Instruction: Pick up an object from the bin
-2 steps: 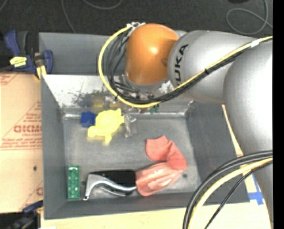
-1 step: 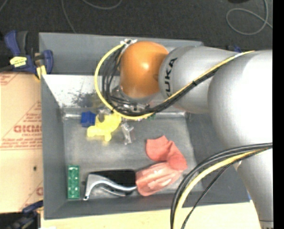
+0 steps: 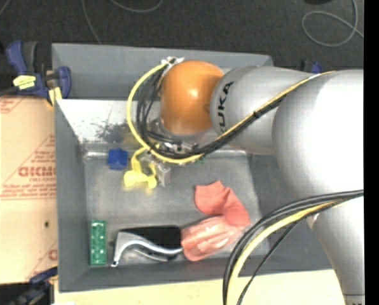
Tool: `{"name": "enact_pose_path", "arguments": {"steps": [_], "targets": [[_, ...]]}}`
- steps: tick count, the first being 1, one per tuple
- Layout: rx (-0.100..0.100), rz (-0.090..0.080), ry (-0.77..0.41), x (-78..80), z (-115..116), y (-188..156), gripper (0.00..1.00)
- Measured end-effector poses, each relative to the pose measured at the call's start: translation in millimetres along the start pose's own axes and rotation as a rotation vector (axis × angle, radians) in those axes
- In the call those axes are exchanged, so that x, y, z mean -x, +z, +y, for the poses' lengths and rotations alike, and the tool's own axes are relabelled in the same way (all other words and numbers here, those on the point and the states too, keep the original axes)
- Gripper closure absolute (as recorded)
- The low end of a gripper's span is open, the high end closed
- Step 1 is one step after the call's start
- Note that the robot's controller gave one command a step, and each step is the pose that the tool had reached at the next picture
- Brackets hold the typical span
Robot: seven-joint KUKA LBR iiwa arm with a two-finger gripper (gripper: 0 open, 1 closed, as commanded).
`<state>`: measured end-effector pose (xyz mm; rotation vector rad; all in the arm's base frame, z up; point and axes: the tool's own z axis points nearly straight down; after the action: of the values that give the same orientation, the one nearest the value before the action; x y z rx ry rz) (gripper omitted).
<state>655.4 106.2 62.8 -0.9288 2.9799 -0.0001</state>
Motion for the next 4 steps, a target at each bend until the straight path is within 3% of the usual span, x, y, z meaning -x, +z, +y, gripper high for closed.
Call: {"name": "enact_pose_path", "arguments": {"steps": [3, 4], "targets": [[0.003, 0.01, 0.018, -4.6, 0, -28, 1.0], [-0.003, 0.0, 0.019, -1.5, -2, -43, 1.0]]}}
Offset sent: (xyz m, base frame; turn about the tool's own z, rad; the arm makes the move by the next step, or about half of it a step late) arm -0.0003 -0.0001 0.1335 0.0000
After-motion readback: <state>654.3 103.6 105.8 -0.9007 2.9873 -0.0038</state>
